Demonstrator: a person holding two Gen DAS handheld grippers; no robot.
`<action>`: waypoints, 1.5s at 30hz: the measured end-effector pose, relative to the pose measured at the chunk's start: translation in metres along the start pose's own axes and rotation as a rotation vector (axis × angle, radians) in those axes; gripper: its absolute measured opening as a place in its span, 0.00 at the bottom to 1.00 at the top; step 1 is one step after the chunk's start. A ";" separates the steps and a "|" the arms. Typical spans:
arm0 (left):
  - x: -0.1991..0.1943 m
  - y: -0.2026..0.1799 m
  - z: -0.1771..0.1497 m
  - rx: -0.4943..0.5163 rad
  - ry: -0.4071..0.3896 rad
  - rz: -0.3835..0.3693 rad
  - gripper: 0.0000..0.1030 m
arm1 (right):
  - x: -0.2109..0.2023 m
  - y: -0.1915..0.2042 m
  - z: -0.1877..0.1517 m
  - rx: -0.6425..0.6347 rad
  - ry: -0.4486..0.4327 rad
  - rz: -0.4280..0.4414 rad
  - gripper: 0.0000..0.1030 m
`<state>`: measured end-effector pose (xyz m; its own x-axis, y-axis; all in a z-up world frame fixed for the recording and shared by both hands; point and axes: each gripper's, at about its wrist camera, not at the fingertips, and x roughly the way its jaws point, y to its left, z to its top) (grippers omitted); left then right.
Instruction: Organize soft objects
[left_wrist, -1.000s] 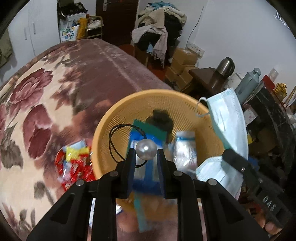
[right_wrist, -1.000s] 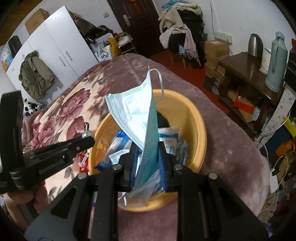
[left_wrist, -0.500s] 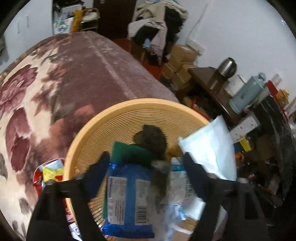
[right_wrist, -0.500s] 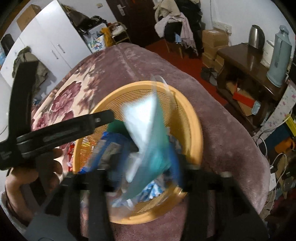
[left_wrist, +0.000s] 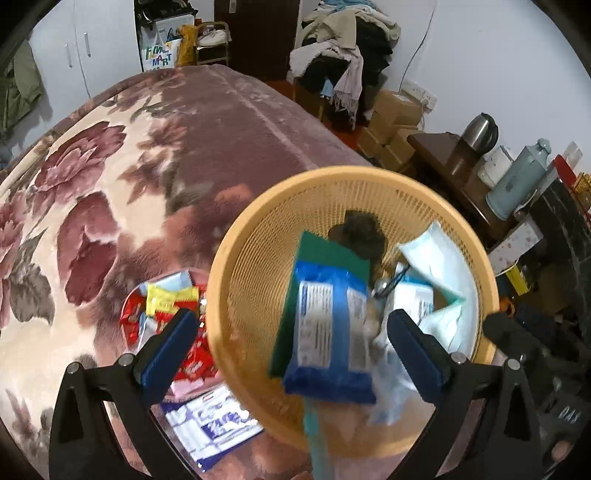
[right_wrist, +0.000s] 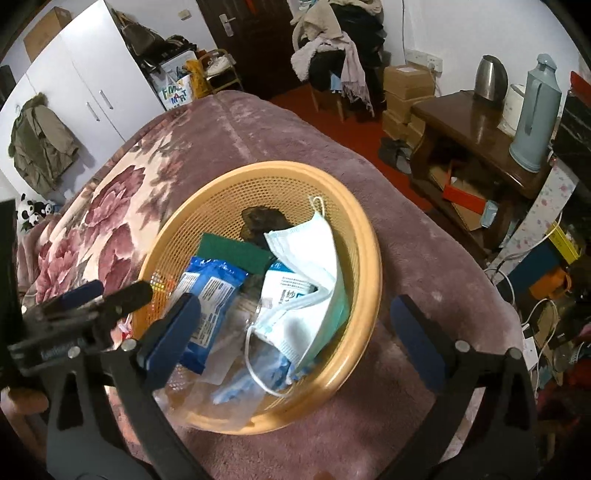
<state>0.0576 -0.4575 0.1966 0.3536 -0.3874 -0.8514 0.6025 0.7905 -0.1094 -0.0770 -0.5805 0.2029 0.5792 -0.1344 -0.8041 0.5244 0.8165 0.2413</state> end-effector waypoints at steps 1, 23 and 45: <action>-0.001 0.001 -0.004 0.002 0.002 0.003 1.00 | 0.000 0.003 -0.001 -0.008 0.003 -0.006 1.00; -0.022 0.018 -0.038 -0.027 0.035 -0.016 1.00 | -0.006 0.032 -0.023 -0.058 0.070 -0.049 1.00; -0.036 0.019 -0.055 -0.027 -0.003 0.023 0.99 | -0.019 0.036 -0.036 -0.034 -0.010 -0.049 0.99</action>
<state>0.0166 -0.4027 0.1973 0.3689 -0.3702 -0.8525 0.5748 0.8117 -0.1037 -0.0914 -0.5283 0.2070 0.5594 -0.1803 -0.8091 0.5313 0.8272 0.1830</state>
